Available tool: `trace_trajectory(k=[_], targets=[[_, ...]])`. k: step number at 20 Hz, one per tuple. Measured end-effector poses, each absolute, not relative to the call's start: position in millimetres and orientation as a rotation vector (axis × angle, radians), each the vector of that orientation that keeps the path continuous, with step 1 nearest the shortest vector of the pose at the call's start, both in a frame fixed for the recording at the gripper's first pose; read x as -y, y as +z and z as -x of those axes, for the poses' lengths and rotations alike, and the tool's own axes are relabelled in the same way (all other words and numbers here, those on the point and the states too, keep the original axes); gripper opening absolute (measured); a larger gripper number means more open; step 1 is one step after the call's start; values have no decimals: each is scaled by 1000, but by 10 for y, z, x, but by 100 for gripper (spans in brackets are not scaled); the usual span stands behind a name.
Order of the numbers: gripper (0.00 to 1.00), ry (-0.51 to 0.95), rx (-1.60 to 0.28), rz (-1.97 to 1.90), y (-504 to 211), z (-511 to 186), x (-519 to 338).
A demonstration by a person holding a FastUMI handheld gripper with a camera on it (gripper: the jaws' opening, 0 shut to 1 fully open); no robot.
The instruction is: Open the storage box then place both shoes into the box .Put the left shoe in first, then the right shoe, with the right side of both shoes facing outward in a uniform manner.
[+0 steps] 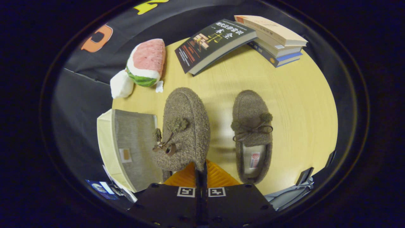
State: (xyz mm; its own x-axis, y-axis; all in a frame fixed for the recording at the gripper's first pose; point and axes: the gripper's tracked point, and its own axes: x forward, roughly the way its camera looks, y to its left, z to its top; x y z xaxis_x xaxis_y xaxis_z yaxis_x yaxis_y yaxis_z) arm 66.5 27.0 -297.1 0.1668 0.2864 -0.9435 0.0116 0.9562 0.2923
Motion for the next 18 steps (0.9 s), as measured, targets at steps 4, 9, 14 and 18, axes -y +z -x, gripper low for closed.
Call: trace_trajectory(k=[4,9,14,18], targets=[[1,255,-1317,-230,-2367,-682,-631],[1,383,-1263,-137,-1953,-542,-1388],[1,446,-1398,-181,-2197,-227,-2264],[1,434,-1415,-152,-2582,-258,-2785]])
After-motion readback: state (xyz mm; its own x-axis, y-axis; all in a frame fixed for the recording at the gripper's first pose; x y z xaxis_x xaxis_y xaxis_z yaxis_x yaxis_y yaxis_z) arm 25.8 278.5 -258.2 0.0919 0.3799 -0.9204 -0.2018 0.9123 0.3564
